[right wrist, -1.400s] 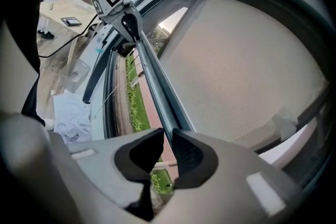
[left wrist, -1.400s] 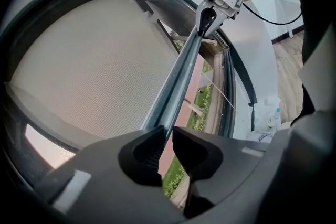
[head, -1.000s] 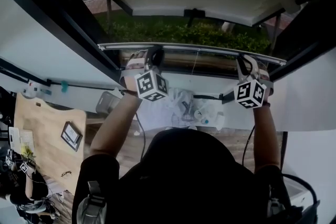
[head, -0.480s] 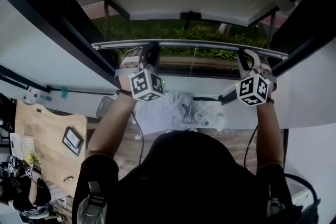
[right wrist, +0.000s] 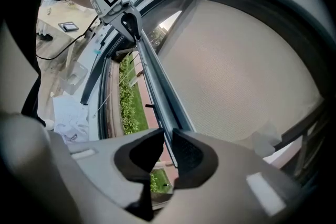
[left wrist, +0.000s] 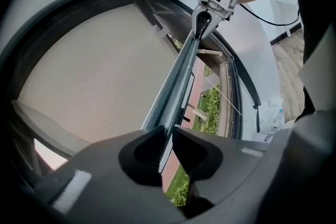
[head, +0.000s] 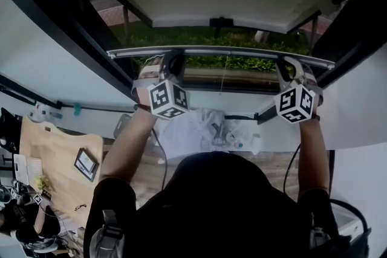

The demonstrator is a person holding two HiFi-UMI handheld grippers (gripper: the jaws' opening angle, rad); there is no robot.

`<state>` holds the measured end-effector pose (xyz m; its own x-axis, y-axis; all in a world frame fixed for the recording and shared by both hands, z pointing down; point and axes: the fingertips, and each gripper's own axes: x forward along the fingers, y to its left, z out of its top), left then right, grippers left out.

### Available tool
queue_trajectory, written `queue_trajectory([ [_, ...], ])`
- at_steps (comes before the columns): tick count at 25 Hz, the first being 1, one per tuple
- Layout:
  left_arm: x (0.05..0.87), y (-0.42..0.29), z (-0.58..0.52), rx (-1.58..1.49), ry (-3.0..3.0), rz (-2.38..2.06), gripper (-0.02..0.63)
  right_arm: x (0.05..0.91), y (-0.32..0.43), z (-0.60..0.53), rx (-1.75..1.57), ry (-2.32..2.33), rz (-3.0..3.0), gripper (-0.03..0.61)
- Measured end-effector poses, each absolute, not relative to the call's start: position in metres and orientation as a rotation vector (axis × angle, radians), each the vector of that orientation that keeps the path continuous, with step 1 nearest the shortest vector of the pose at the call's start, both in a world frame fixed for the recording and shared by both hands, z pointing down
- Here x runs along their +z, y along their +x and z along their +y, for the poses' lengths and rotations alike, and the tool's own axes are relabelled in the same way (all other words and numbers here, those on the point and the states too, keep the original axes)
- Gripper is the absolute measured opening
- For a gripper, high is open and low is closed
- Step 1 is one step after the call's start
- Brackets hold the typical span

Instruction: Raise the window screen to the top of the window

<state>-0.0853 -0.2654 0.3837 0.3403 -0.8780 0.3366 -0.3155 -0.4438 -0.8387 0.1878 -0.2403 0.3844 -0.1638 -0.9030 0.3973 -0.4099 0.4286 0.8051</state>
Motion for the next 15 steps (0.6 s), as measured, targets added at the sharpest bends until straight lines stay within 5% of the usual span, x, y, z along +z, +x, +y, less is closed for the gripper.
queue_trajectory([
  [15,0.333,-0.085,-0.272,-0.998,-1.875,1.074,0.051,0.334,0.189,-0.246,-0.775,1.189,-1.695,0.052],
])
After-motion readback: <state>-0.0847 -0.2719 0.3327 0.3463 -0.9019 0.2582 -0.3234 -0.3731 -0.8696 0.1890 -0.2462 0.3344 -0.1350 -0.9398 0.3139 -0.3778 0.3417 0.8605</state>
